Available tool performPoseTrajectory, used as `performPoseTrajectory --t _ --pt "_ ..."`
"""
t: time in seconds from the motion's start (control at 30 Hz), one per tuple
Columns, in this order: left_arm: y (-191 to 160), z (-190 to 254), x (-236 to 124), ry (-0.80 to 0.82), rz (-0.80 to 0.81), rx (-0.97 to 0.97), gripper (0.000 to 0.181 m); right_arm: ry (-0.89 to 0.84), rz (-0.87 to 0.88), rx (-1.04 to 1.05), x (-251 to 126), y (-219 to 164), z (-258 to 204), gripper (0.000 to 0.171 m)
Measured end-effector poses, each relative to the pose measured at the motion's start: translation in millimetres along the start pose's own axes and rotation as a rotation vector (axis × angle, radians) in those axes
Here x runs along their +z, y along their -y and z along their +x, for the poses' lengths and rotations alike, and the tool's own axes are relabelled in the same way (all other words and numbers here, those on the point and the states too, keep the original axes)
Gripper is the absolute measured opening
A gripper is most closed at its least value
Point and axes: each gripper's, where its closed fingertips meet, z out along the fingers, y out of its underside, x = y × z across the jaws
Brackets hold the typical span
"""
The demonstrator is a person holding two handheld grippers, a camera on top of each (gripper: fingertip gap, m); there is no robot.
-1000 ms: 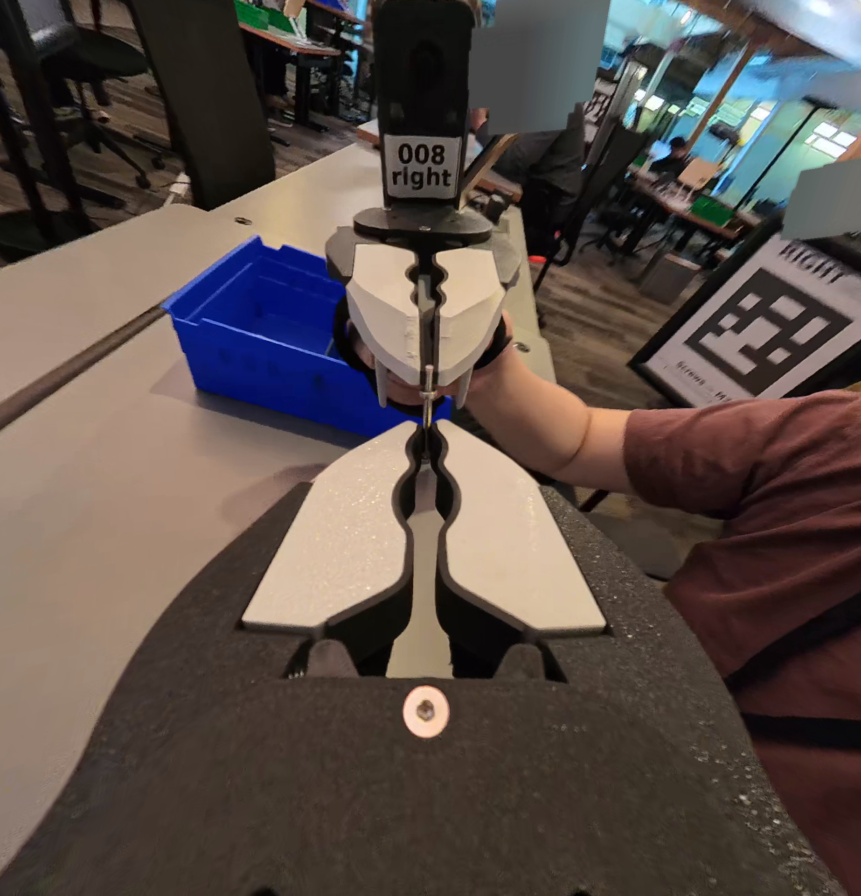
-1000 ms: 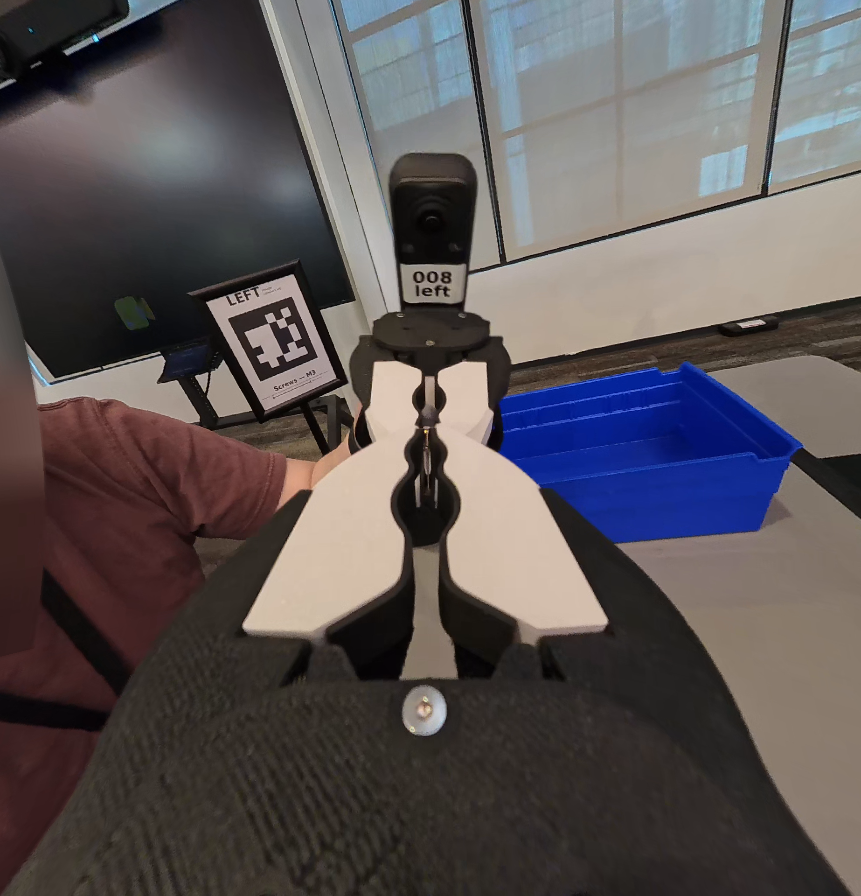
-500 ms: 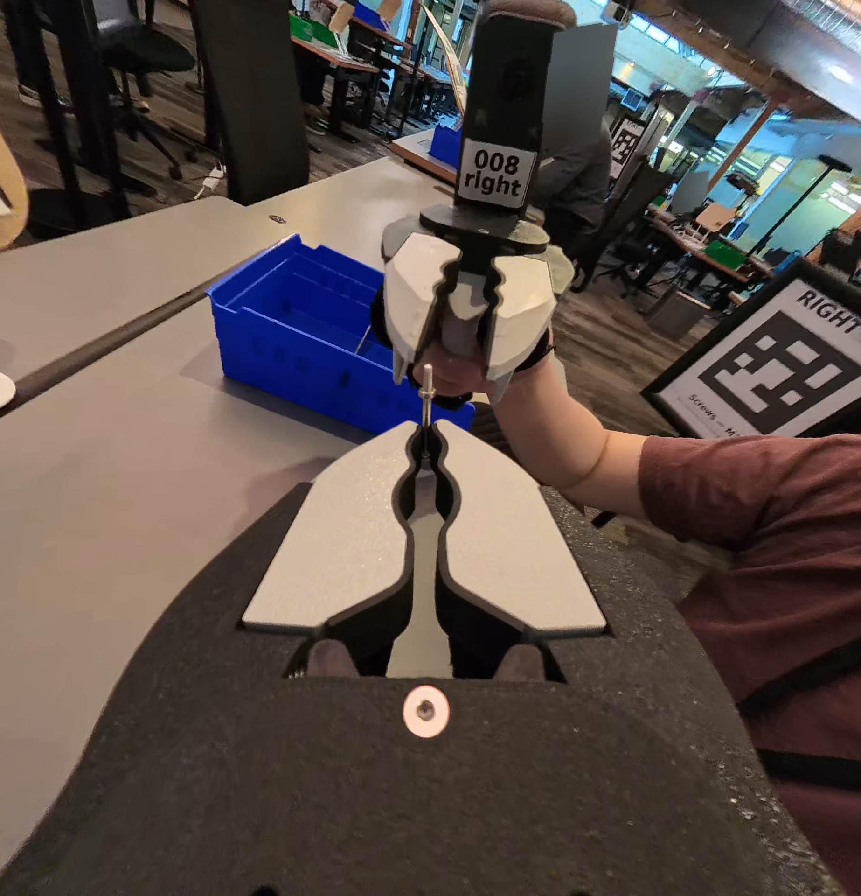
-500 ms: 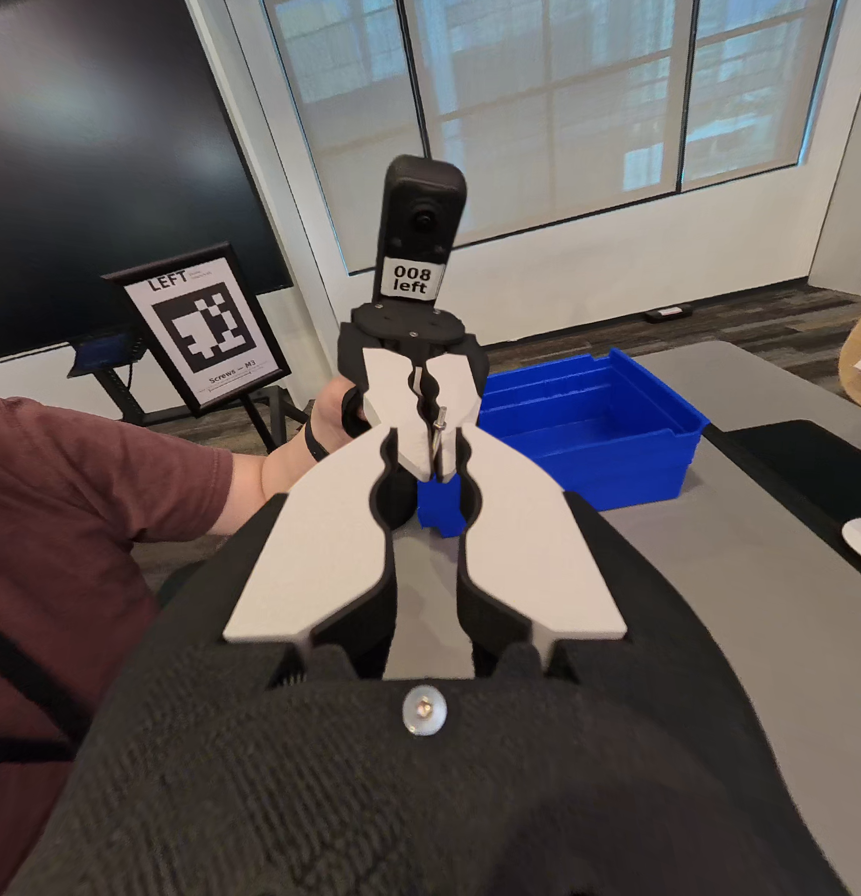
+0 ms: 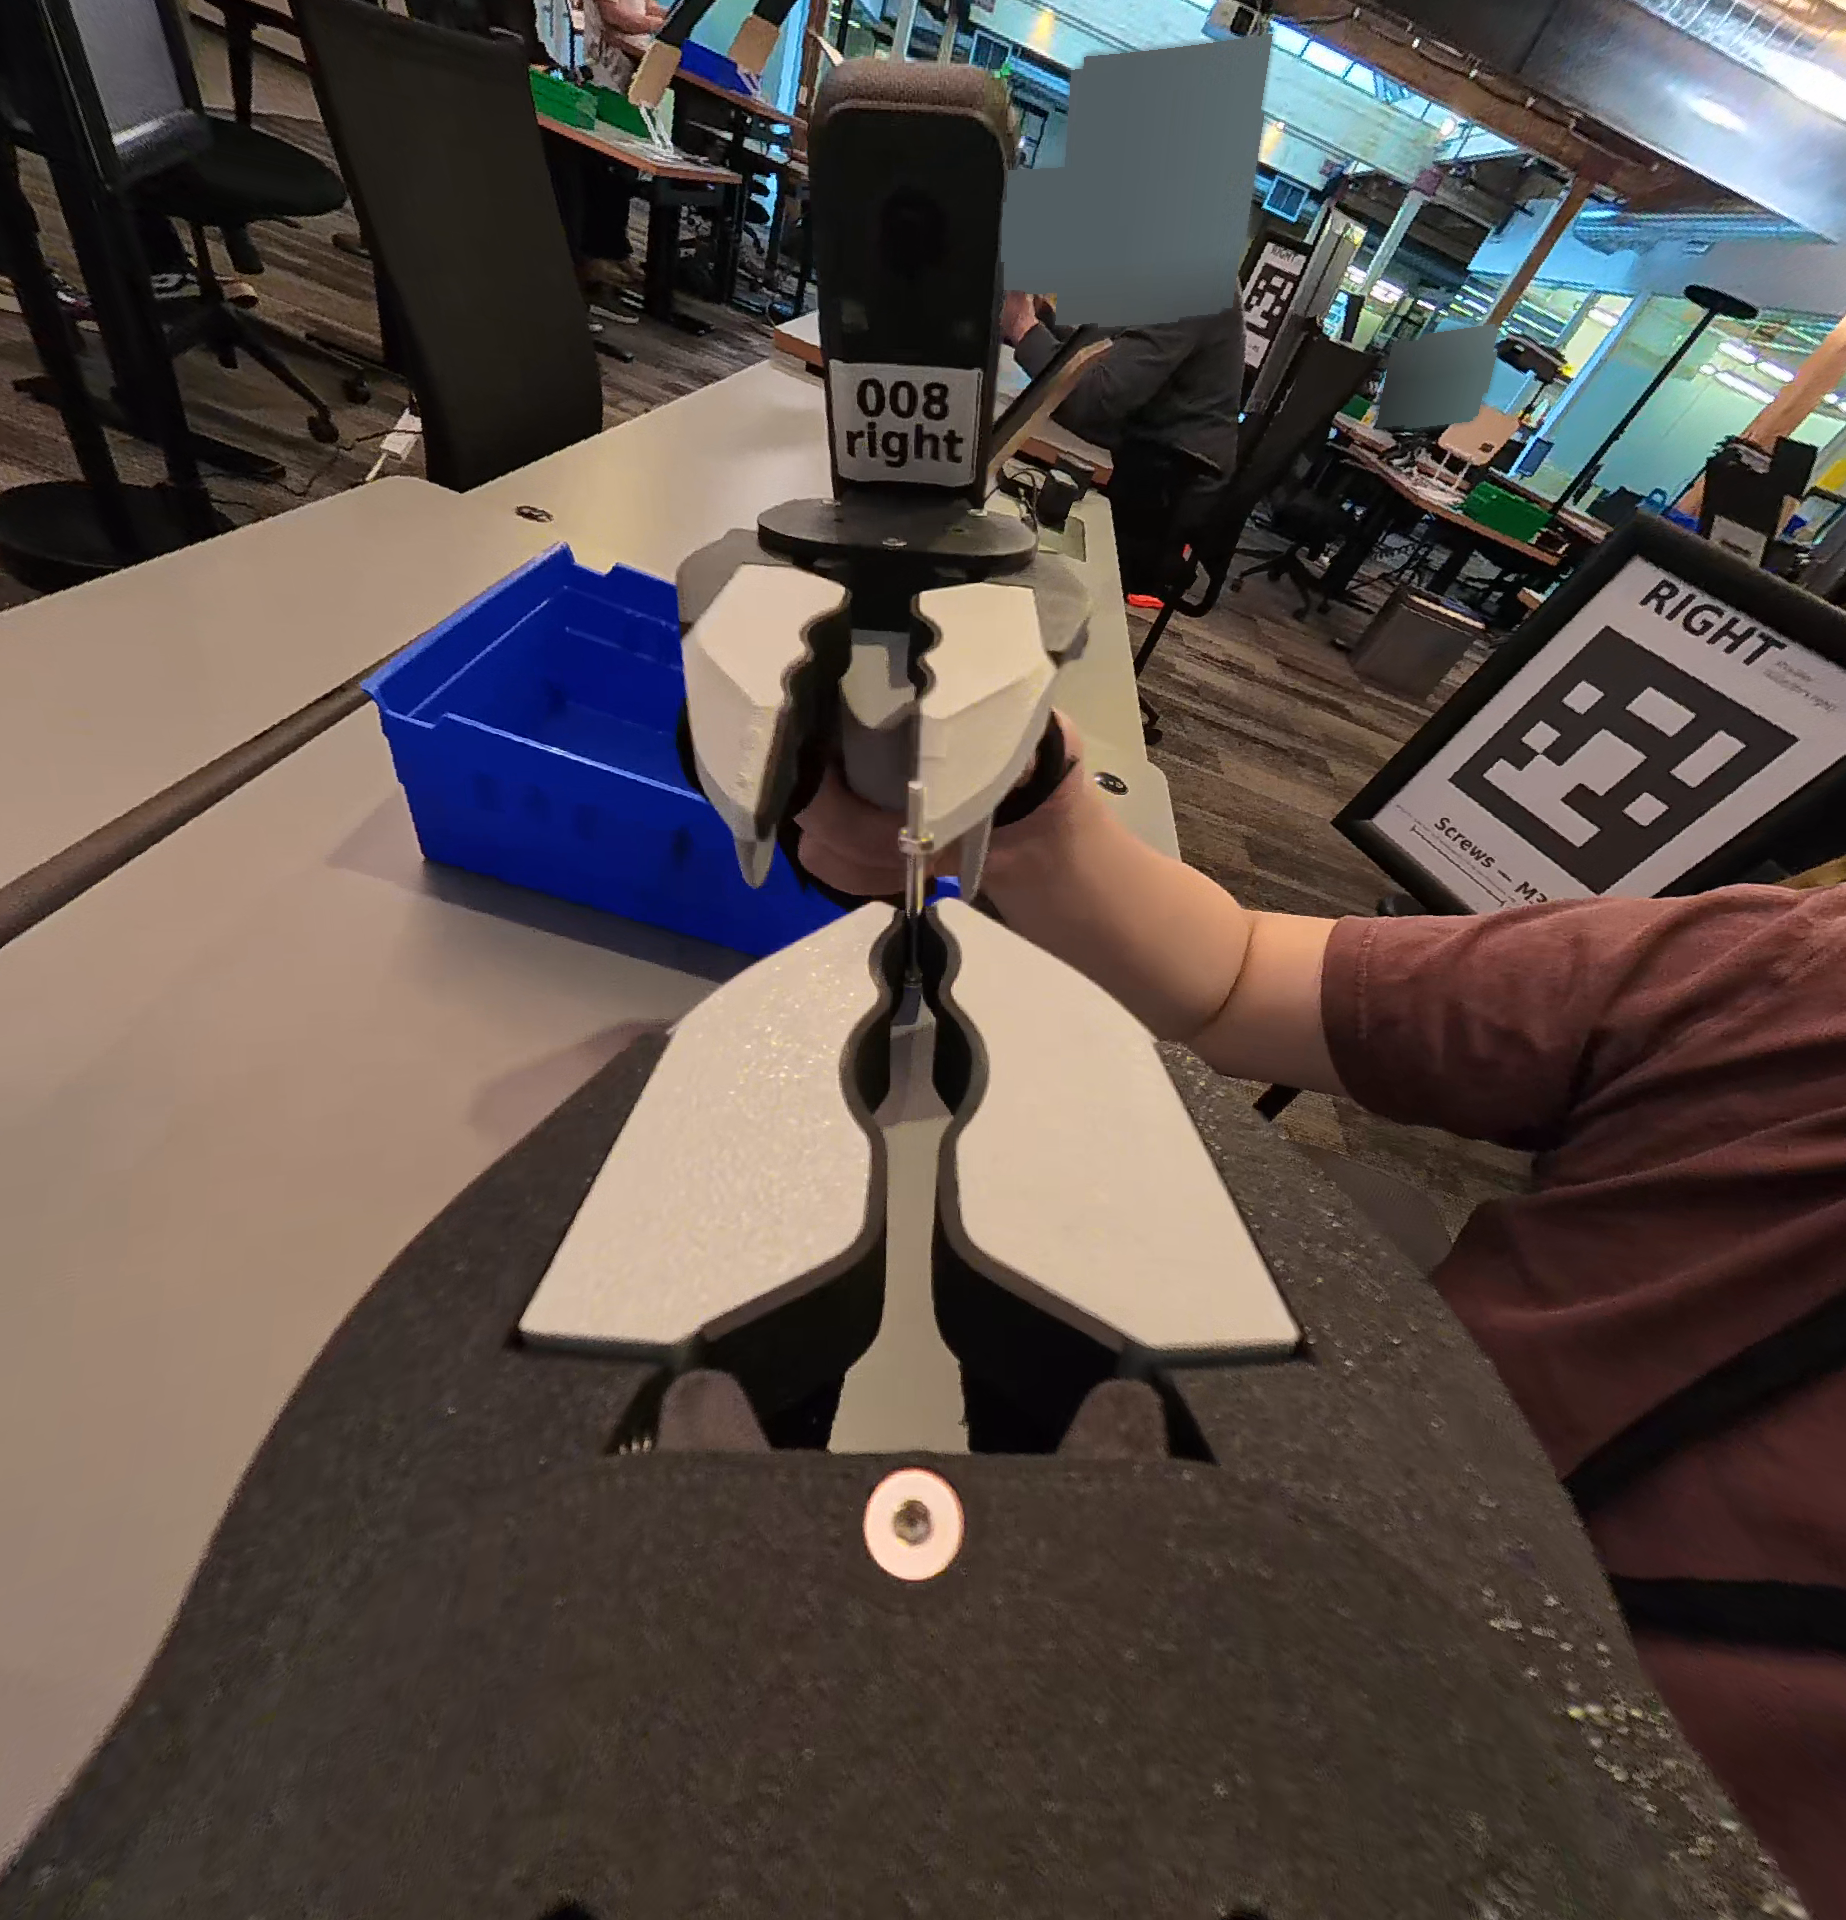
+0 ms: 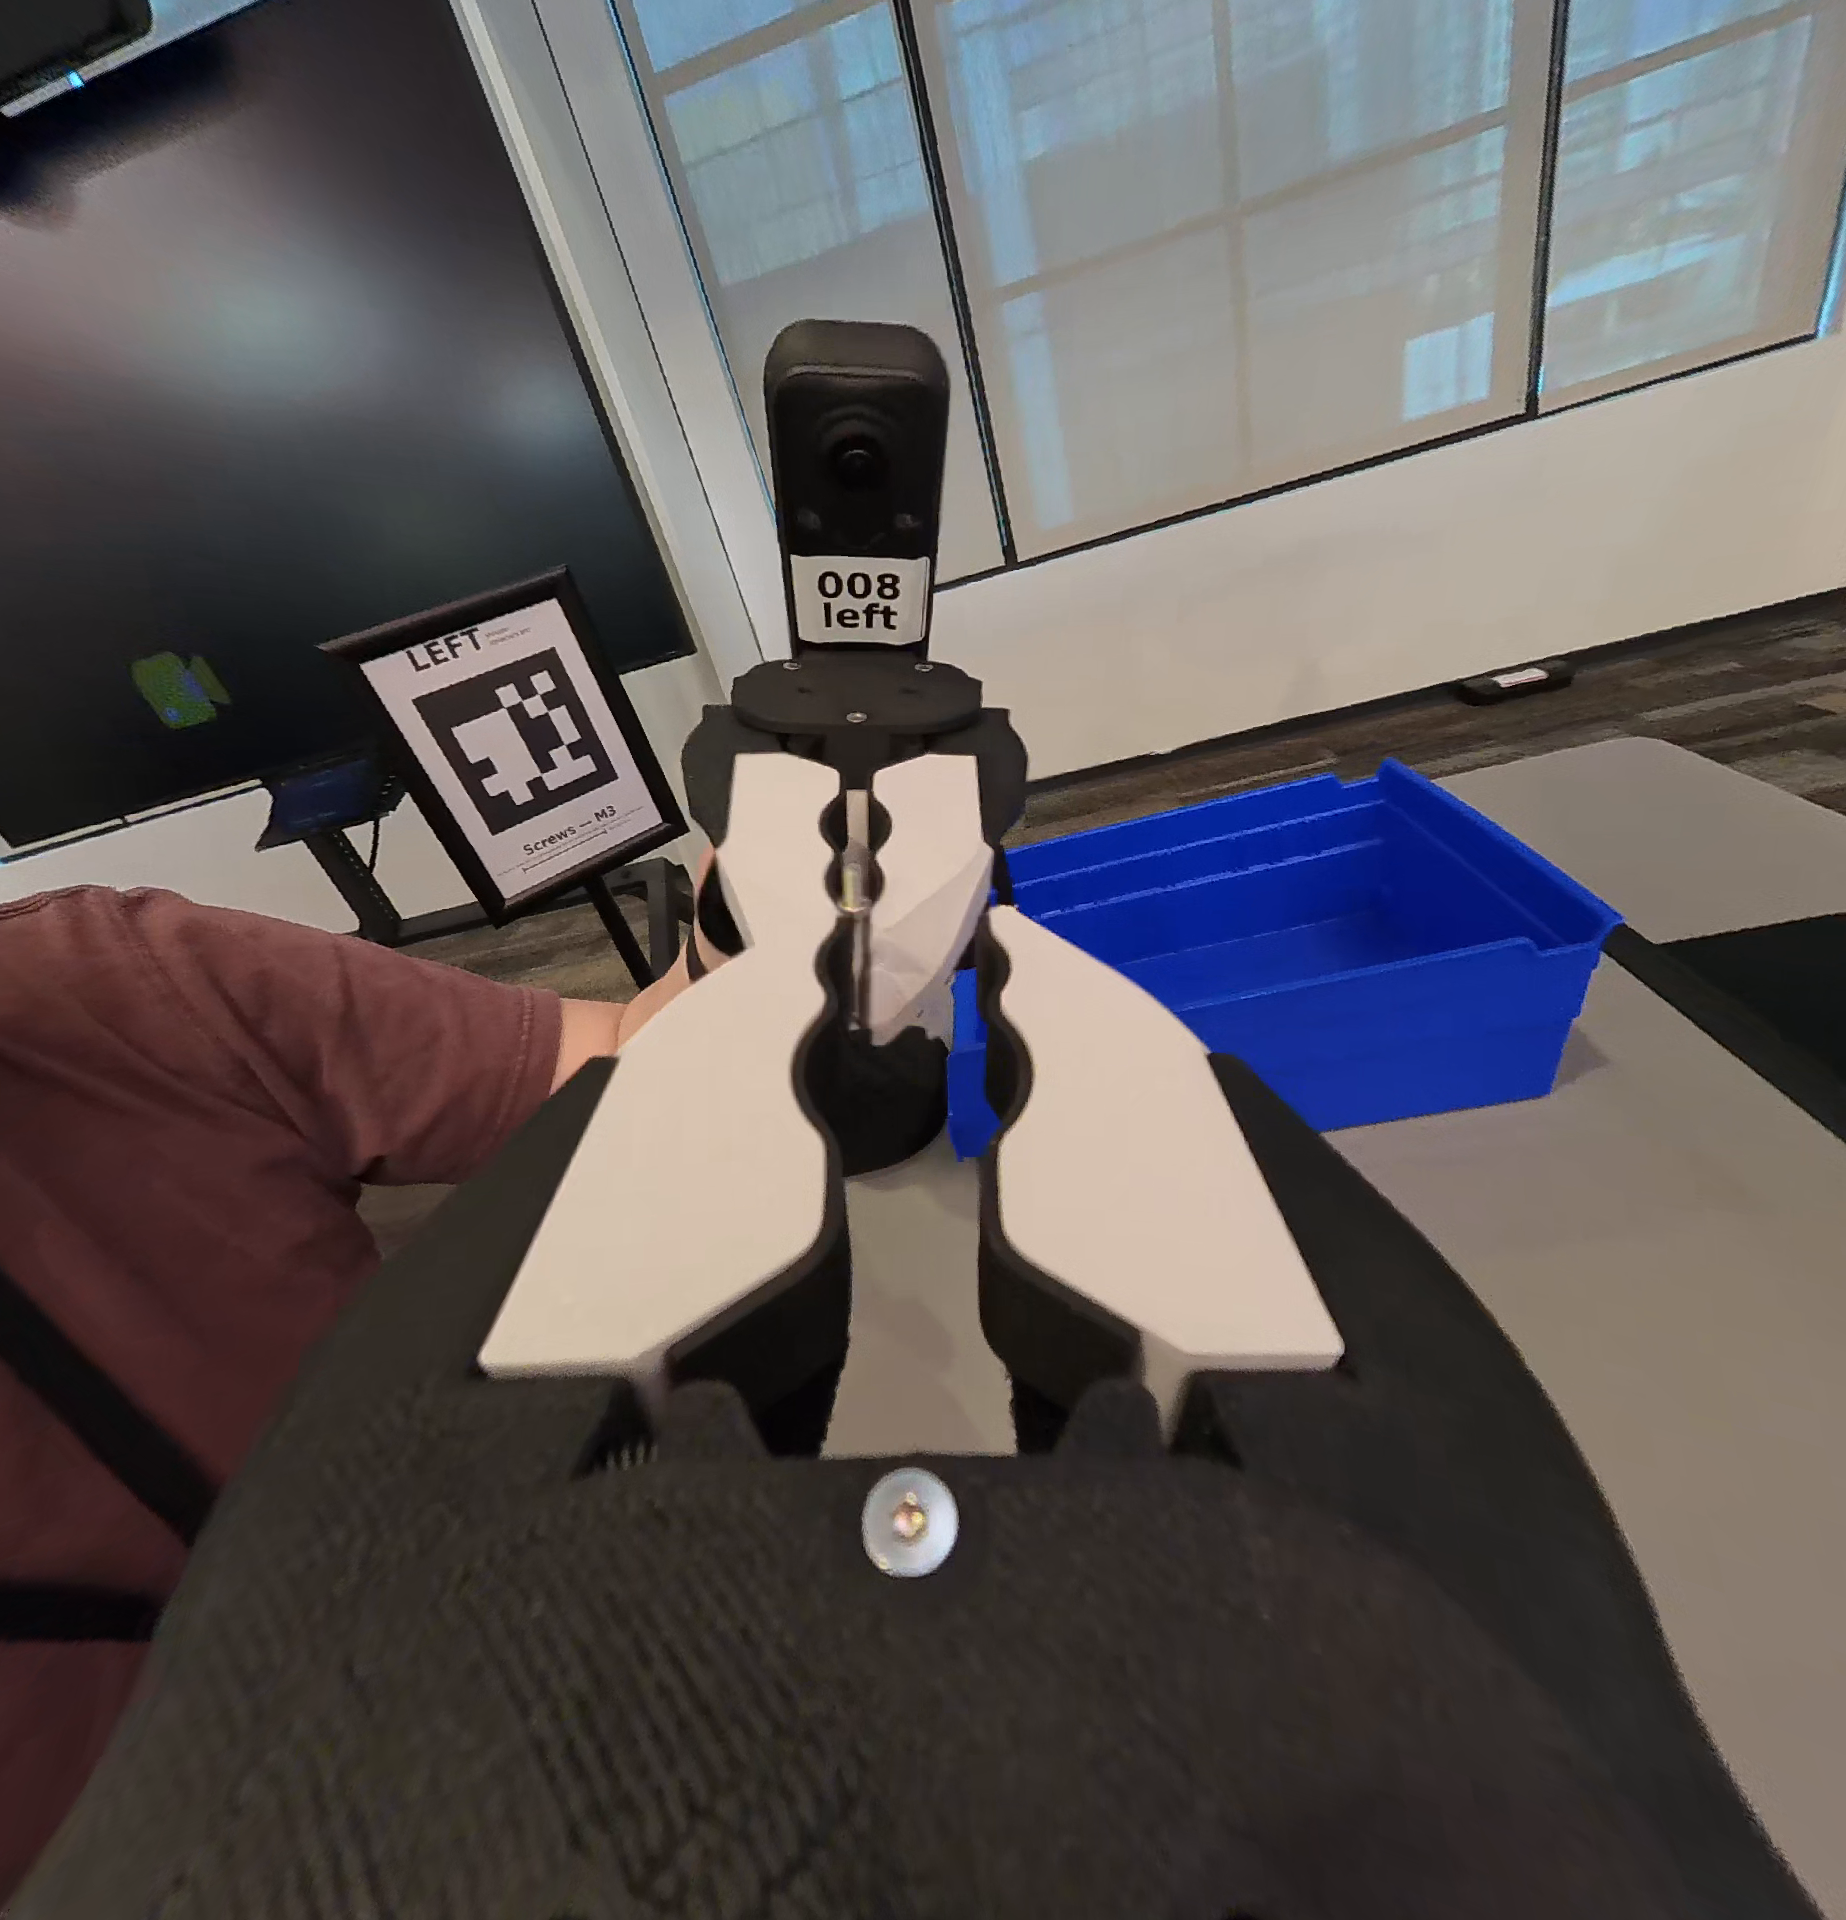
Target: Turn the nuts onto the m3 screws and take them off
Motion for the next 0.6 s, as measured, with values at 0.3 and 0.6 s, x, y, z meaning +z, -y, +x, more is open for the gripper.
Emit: performPoseTrajectory --t 0.3,0.6 --pt "-2.1 6.1 4.7 -0.019 -0.013 0.008 0.002 0.076 0.019 0.003 6.7 0.5 -14.0 0.023" --pt "3.7 10.6 -0.3 -0.018 0.007 0.023 0.002 0.089 0.057 0.013 -3.6 5.6 -7.7 0.022"
